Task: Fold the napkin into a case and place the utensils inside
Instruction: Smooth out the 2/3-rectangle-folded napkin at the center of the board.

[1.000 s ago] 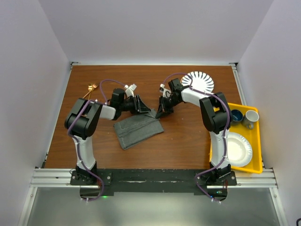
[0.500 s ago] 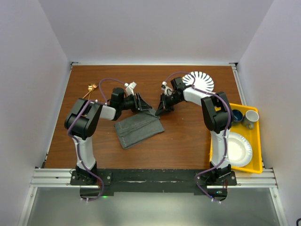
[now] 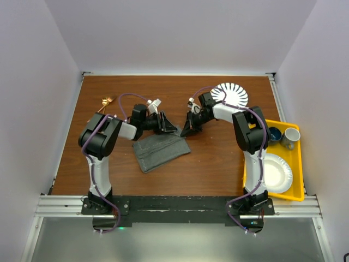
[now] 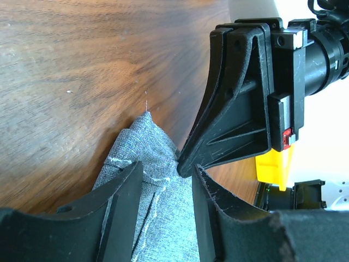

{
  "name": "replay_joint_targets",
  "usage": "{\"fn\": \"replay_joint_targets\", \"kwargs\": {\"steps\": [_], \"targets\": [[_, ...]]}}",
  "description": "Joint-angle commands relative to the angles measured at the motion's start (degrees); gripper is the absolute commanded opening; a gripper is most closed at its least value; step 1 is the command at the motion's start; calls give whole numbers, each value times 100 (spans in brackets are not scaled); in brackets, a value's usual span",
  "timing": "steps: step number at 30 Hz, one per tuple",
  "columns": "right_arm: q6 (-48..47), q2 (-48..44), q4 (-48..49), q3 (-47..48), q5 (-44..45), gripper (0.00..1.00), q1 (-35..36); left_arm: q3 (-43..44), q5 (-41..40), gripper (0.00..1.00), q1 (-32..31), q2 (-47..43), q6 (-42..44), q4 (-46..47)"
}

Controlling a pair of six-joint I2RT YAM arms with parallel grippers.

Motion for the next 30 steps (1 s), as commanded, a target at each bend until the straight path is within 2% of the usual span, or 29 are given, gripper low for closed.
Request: {"fn": "replay_joint_targets", "kwargs": {"steps": [1,7,10,13,14,17,18,23,30], "targets": [[-223,-17,-260,-133,125,0,-89,112,-57,47,-5,43,215,-17],[-373,-96,-401,-221,186,0,-80,139,-49,45,-14,122,408,-535],[-373,-280,-349,-423,90,0,-45,16,91,39,-58,87,373,-607],[-416,-482,-340,-599,-138,0,43,7,136,24,-84,227,636,-974],[-478,-526,-349,-582,-200,0,35,7,171,14,-84,271,698,-1037],[-898,-807,-576,-328,-192,11,34,24,250,1,-93,394,874,-1248],[-1004,-895,-725,-240,-200,15,26,42,259,0,-93,412,961,-1274],[-1190,-984,-937,226,-306,19,34,164,294,0,-128,473,1269,-1556],[-277,-852,151,-28,-464,21,227,297,268,0,-155,447,1445,-1740]]}}
